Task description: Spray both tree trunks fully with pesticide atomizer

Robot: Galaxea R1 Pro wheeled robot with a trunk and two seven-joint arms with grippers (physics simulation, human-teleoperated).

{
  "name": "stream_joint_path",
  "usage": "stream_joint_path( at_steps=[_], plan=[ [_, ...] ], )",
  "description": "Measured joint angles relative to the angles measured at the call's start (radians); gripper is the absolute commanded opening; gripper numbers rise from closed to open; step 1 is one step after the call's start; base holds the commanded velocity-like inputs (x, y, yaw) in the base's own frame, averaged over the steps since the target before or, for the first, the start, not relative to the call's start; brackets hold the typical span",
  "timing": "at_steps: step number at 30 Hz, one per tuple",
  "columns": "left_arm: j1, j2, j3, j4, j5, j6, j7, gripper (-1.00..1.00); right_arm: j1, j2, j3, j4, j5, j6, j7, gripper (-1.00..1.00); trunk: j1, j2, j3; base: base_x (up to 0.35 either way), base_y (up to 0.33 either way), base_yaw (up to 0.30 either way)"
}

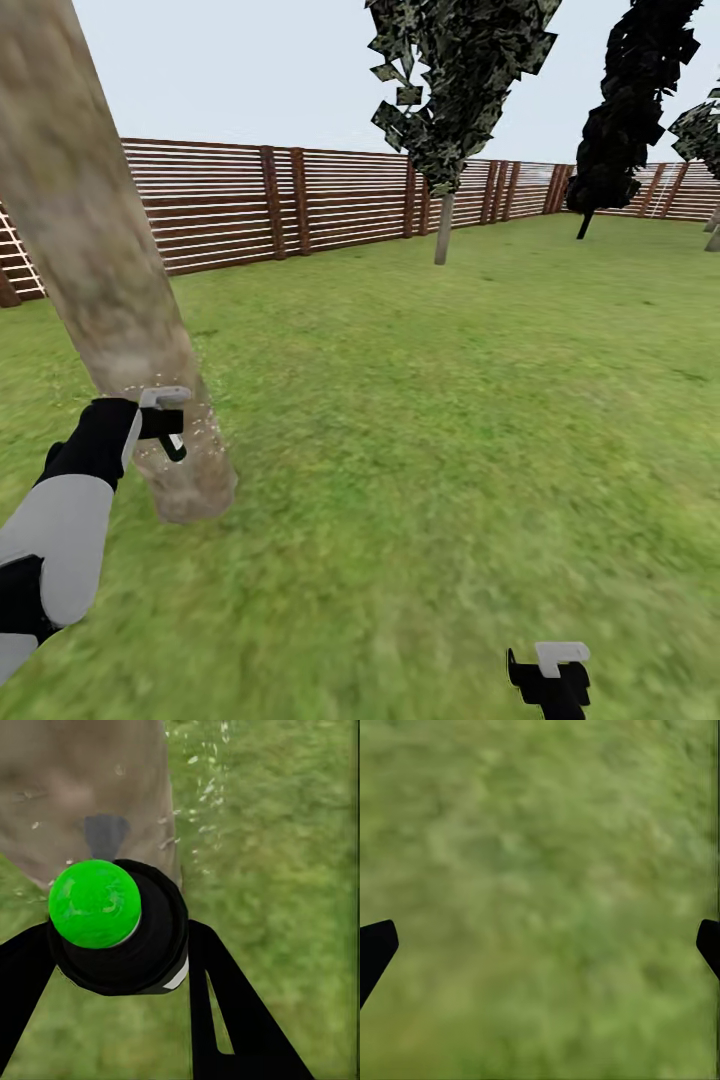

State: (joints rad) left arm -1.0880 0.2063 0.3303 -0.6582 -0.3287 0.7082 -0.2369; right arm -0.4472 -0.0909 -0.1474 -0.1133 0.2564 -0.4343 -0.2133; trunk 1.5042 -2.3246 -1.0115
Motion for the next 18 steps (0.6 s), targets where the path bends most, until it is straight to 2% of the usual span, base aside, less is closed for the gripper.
stream_joint_path(
  at_steps=[4, 18],
  plan=[
    [0.000, 0.000, 0.000, 0.000, -0.001, 0.000, 0.000, -1.00, 0.000, 0.000, 0.000, 0.000, 0.000, 0.000, 0.000, 1.00, 0.000, 0.000, 0.000, 0.092, -0.272, 0.101],
    [0.003, 0.000, 0.001, 0.000, -0.002, 0.002, 0.007, -1.00, 0.000, 0.000, 0.000, 0.000, 0.000, 0.000, 0.000, 1.00, 0.000, 0.000, 0.000, 0.090, -0.272, 0.273]
  ],
)
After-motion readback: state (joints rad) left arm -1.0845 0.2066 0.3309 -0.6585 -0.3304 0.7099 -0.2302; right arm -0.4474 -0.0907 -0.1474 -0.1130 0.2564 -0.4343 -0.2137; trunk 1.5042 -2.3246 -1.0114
